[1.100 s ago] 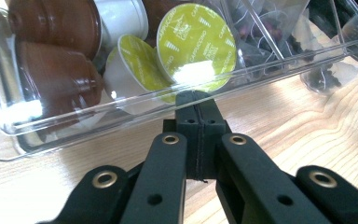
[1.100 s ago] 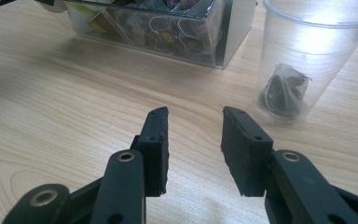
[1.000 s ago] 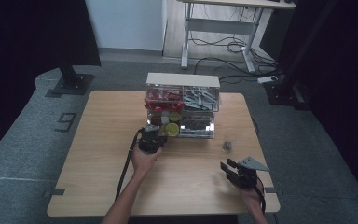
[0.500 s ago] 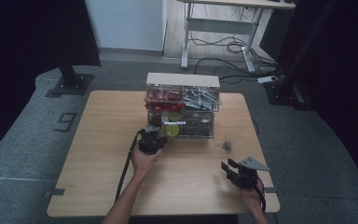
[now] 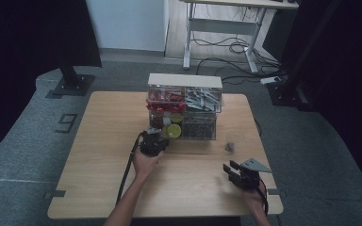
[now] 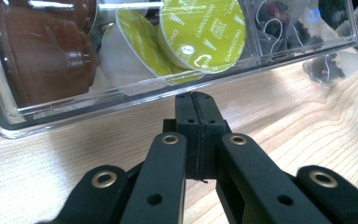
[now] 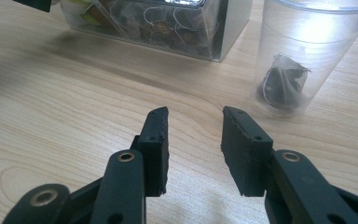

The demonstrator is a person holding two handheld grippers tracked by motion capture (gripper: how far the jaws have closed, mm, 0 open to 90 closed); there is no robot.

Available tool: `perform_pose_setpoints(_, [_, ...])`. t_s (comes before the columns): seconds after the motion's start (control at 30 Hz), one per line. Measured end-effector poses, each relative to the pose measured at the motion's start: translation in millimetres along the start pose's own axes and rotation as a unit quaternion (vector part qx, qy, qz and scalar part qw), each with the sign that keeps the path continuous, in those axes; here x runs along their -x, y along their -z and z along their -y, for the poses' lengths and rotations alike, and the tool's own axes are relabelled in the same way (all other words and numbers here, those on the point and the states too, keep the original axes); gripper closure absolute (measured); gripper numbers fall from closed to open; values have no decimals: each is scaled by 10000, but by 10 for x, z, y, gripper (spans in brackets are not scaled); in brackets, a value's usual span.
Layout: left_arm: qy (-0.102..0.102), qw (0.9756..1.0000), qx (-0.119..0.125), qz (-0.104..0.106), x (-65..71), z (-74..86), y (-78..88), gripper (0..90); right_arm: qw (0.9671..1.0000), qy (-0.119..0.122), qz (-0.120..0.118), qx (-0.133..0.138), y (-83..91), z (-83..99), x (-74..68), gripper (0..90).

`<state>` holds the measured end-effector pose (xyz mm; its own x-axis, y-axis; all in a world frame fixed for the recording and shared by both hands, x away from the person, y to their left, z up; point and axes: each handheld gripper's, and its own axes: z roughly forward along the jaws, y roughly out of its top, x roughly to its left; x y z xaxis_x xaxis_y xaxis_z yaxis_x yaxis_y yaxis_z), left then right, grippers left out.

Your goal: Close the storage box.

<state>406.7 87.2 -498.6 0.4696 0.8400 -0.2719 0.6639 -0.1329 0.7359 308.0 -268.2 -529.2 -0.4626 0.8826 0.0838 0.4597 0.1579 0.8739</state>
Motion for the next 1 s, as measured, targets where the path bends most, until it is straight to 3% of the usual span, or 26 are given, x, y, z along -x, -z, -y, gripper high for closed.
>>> perform_pose_setpoints(0.37, [-119, 9999, 44, 26, 54, 32, 65, 900, 10000, -10, -3, 5, -2, 2, 1, 607])
perform_pose_setpoints(0.57, [-326, 9994, 136, -35, 98, 145, 130, 831, 10000, -82, -25, -12, -11, 12, 20, 574])
perform_pose_setpoints(0.7, [-355, 9993, 51, 57, 88, 222, 174, 718, 9999, -152, -64, -24, -12, 20, 35, 565])
perform_pose_setpoints(0.83, [-311, 9992, 103, 209, 28, 309, 268, 637, 9999, -124, -73, -62, -16, 42, 43, 541])
perform_pose_setpoints(1.0, [-262, 9994, 172, 122, -108, 464, 382, 613, 9998, -150, -40, -111, -10, 95, 70, 516])
